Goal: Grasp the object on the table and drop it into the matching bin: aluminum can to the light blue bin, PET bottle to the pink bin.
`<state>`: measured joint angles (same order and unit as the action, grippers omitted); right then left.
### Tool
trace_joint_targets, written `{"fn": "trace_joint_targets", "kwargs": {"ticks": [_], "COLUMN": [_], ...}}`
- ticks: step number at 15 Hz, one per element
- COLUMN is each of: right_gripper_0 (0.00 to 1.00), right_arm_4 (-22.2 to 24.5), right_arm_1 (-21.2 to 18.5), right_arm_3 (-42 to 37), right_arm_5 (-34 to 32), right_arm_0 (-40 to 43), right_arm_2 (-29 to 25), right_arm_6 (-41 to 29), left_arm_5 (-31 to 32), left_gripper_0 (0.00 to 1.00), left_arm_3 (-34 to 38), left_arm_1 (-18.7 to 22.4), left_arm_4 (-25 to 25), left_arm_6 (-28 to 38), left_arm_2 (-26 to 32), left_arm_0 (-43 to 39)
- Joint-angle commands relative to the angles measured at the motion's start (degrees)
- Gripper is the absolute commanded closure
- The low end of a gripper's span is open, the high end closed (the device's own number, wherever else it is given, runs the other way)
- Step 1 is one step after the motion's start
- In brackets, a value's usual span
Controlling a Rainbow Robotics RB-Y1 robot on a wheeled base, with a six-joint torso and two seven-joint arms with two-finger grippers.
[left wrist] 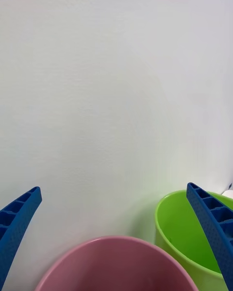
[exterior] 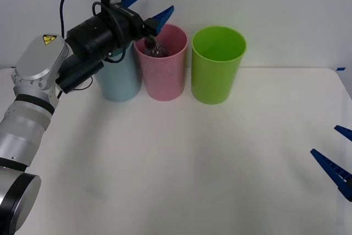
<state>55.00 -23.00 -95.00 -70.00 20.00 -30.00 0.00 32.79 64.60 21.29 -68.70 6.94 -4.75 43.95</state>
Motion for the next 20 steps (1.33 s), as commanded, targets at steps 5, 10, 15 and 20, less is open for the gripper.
{"fn": "trace_joint_targets", "kwargs": {"ticks": [5, 10, 15, 20], "right_gripper_0": [0.0, 0.0, 0.0, 0.0], "right_arm_4": [0.0, 0.0, 0.0, 0.0], "right_arm_1": [0.0, 0.0, 0.0, 0.0], "right_arm_3": [0.0, 0.0, 0.0, 0.0], "right_arm_5": [0.0, 0.0, 0.0, 0.0], "right_arm_0": [0.0, 0.0, 0.0, 0.0], "right_arm_2": [0.0, 0.0, 0.0, 0.0], "right_arm_6": [0.0, 0.0, 0.0, 0.0], "left_arm_5": [3.77, 4.38, 4.47, 6.67], "left_gripper_0": [0.0, 0.0, 0.0, 0.0], "left_arm_3": [0.53, 8.7, 19.6, 27.51], "left_arm_1": [4.55, 9.21, 14.83, 17.03], "left_arm_4": [6.74, 12.98, 18.95, 19.39], "left_arm_6": [-0.17, 0.18, -0.52, -1.4], "left_arm_2": [0.0, 0.0, 0.8, 4.49], "left_arm_0": [-2.65, -10.38, -21.45, -33.06]}}
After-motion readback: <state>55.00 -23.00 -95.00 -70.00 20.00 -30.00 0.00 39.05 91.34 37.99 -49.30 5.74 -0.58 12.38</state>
